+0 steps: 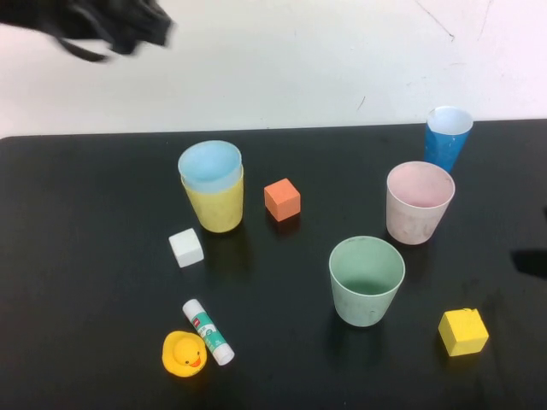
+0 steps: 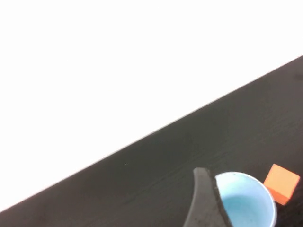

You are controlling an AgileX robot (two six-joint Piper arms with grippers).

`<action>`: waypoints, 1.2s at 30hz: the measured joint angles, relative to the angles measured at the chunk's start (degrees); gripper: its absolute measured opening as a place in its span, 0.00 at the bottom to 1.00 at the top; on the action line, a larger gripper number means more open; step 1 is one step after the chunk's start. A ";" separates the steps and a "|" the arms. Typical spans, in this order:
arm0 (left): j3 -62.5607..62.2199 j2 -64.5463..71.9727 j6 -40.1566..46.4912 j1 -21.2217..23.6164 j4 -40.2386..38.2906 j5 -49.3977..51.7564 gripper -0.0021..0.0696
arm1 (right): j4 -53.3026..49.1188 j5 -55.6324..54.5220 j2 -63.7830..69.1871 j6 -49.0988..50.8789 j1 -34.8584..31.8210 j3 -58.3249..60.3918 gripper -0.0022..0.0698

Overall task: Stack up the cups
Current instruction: Pick up the green cup

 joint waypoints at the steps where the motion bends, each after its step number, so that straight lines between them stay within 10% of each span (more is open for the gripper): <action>1: -0.03 -1.99 0.24 0.14 0.15 1.19 0.58 | 0.90 0.46 1.79 -0.68 0.49 -1.39 0.82; 13: 7.80 -23.35 1.78 0.32 -3.45 7.15 0.51 | -4.13 -0.30 23.00 1.29 18.78 -17.38 0.86; 25: 22.16 -38.07 1.78 0.32 -3.58 3.40 0.45 | -10.30 -2.47 37.31 3.38 19.76 -27.40 0.85; 31: 23.32 -38.35 1.78 0.32 -4.08 3.40 0.42 | -10.38 -2.02 41.24 2.76 19.76 -27.81 0.67; 36: 23.37 -38.35 1.78 0.32 -4.08 3.40 0.35 | -9.22 -1.03 42.46 1.33 19.76 -27.91 0.32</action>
